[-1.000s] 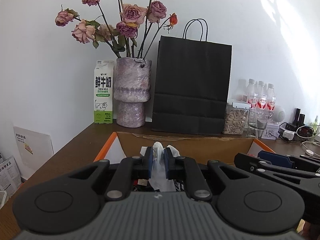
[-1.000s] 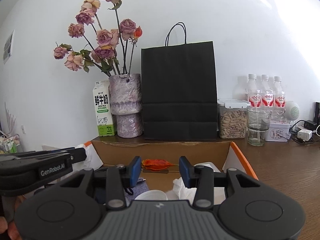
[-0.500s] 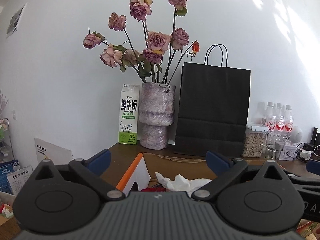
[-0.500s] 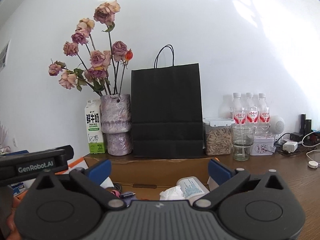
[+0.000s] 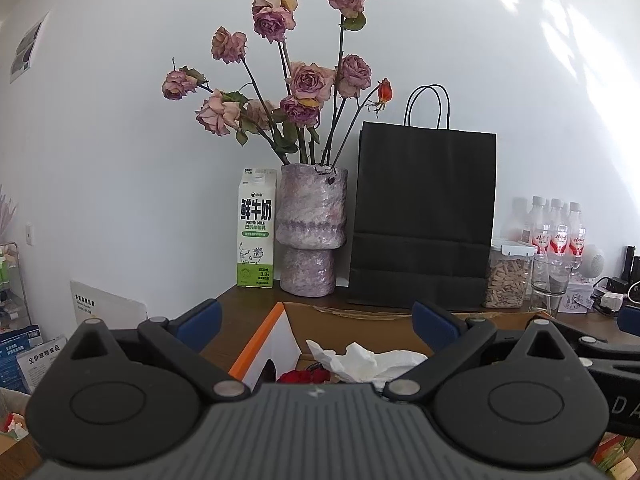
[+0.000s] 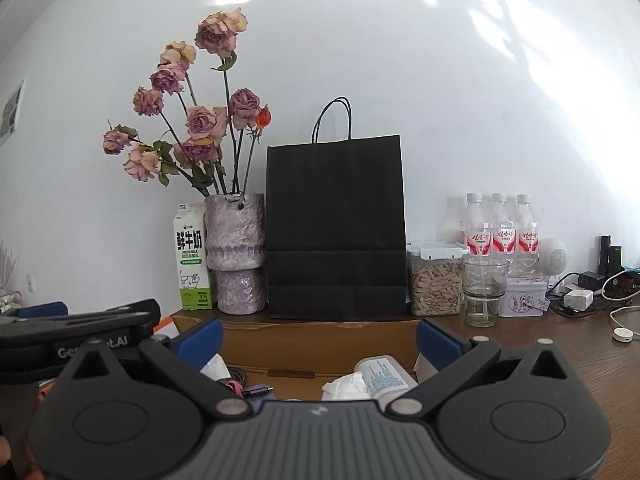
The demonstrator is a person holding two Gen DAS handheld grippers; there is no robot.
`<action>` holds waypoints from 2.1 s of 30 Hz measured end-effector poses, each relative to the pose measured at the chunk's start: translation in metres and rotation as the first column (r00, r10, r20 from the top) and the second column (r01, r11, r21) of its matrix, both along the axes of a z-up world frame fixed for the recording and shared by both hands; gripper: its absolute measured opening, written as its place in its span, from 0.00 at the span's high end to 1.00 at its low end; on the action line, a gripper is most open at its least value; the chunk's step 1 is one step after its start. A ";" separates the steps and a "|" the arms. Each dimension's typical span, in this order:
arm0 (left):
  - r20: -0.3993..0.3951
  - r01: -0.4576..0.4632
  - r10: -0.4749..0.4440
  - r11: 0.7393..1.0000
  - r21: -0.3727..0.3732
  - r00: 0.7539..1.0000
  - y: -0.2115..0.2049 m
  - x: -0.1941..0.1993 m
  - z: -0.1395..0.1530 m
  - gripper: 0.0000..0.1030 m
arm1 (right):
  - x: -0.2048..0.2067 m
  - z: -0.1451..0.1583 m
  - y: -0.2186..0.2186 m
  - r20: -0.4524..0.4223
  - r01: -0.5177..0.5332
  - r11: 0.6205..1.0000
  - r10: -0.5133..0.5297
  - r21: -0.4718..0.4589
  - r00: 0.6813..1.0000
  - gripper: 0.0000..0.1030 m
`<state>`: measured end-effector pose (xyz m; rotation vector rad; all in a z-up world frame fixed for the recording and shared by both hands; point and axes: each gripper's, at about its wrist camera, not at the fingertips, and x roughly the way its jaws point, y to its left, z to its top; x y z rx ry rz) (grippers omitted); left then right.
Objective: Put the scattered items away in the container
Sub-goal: 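Carry the tissue and orange piece over the box and open both grippers, then withdraw both grippers from the box toward the cable, yellow block and cap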
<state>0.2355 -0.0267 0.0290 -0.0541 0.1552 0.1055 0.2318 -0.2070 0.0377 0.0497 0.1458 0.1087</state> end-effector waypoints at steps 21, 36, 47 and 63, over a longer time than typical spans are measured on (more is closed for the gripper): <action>0.014 0.008 -0.008 0.999 0.039 1.000 -0.004 -0.028 -0.010 0.00 | -0.026 -0.006 0.001 0.020 -0.024 0.998 0.025 -0.052 0.999 0.00; 0.027 0.013 -0.016 0.993 0.115 1.000 -0.011 -0.060 -0.023 0.00 | -0.057 -0.018 0.001 0.020 -0.053 0.993 0.056 -0.102 0.998 0.00; -0.004 0.047 -0.047 0.986 0.162 0.999 -0.019 -0.074 -0.032 0.00 | -0.074 -0.026 -0.003 -0.010 -0.048 0.991 0.047 -0.126 0.999 0.00; -0.117 0.133 -0.119 0.983 0.125 0.986 -0.016 -0.093 -0.036 0.00 | -0.091 -0.031 -0.019 -0.102 -0.009 0.990 -0.005 -0.138 0.995 0.00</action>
